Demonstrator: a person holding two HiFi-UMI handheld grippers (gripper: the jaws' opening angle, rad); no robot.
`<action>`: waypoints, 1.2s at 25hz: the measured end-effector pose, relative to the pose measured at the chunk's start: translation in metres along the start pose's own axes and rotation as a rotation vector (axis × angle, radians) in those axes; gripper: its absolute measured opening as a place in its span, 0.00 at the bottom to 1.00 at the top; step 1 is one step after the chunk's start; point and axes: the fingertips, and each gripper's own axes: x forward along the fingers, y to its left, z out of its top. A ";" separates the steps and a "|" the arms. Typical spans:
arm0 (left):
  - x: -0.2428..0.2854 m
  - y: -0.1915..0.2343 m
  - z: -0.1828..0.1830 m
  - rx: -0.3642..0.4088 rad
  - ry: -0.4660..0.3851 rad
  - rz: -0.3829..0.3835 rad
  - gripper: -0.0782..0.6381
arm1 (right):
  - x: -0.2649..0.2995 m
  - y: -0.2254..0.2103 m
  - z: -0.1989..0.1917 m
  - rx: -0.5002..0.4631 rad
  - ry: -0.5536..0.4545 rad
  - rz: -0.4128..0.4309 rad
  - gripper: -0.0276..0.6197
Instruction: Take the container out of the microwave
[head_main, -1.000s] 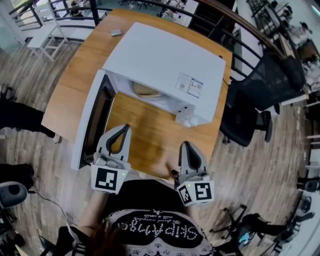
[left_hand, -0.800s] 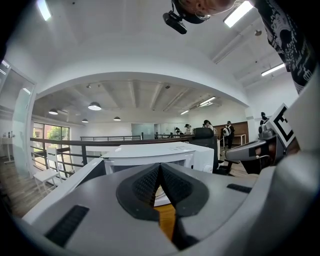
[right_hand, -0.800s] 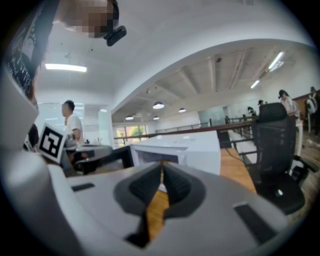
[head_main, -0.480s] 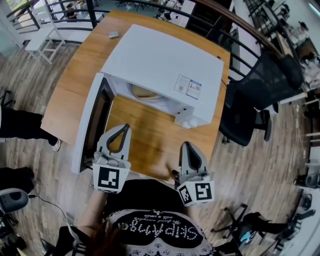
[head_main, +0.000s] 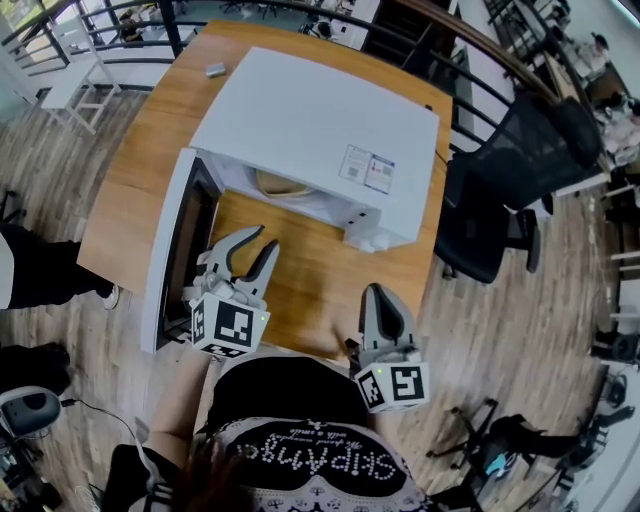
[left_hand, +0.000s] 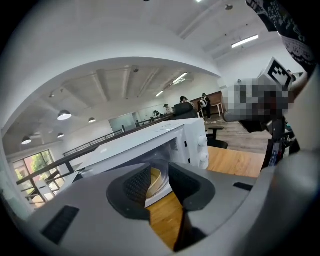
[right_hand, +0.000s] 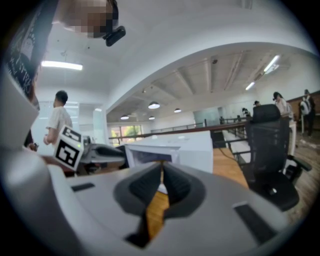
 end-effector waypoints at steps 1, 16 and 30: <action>0.006 0.001 0.001 0.023 0.002 -0.003 0.31 | -0.001 -0.001 0.000 0.001 0.000 -0.005 0.10; 0.091 0.000 -0.031 0.243 0.143 -0.083 0.33 | -0.020 -0.027 -0.005 0.030 0.008 -0.087 0.10; 0.154 0.000 -0.094 0.347 0.354 -0.219 0.33 | -0.028 -0.053 -0.013 0.051 0.035 -0.155 0.10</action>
